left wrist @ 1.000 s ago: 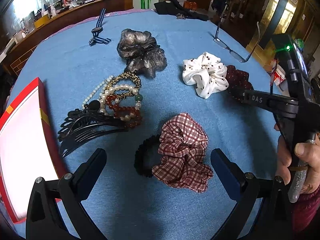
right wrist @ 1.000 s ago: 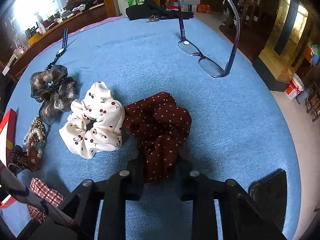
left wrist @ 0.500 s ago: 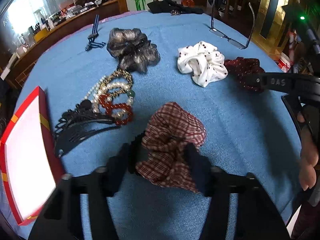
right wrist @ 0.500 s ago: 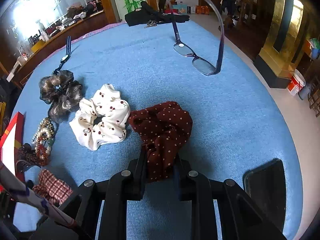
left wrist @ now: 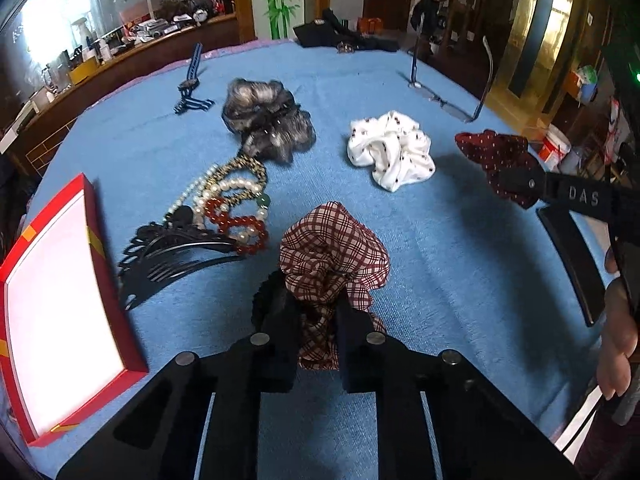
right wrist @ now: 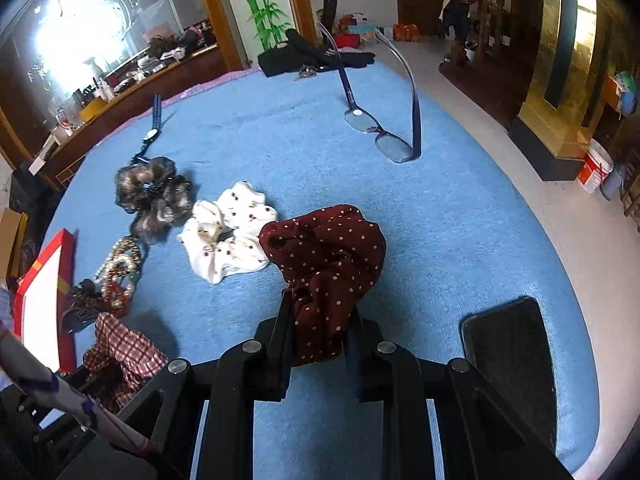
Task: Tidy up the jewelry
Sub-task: 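Carry both scrunchies over the red-rimmed tray and lower them inside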
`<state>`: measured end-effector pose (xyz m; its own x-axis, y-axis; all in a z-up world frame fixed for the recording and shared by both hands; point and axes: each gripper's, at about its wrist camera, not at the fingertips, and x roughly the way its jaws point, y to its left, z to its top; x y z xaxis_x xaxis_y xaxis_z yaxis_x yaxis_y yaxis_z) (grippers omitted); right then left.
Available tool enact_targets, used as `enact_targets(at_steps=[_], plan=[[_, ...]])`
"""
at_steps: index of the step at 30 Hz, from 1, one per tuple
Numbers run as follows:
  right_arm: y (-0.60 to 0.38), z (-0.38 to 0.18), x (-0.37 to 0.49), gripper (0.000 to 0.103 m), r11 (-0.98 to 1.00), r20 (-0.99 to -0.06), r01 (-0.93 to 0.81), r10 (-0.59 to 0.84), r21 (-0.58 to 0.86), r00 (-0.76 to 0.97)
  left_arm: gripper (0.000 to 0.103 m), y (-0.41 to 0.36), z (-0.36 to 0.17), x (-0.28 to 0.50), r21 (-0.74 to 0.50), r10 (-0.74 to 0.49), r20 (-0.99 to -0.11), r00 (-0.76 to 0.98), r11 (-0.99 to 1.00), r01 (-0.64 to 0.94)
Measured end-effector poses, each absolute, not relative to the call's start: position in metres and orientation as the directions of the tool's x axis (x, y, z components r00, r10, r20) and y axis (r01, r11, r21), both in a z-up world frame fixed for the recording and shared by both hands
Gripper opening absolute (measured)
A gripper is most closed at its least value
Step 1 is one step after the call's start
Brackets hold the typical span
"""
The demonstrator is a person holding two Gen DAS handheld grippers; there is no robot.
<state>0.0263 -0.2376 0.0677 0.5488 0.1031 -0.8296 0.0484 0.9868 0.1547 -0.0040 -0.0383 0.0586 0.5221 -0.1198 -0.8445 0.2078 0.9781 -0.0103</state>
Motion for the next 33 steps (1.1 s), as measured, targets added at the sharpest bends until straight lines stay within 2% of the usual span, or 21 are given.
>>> enact_targets(at_steps=[18,33], plan=[[-0.181,0.094,-0.002,0.023,0.981,-0.803,-0.094,0.191,0.167,0.565,0.014,0.021,0.091,-0.025,-0.057,-0.113,-0.791,0.602,0.992,0.111],[-0.079,0.096,-0.011,0.024,0.945,-0.821,-0.289,0.284,0.153,0.496,0.014,0.102,0.091,-0.039,-0.099,-0.065,-0.773,0.632,0.995,-0.018]])
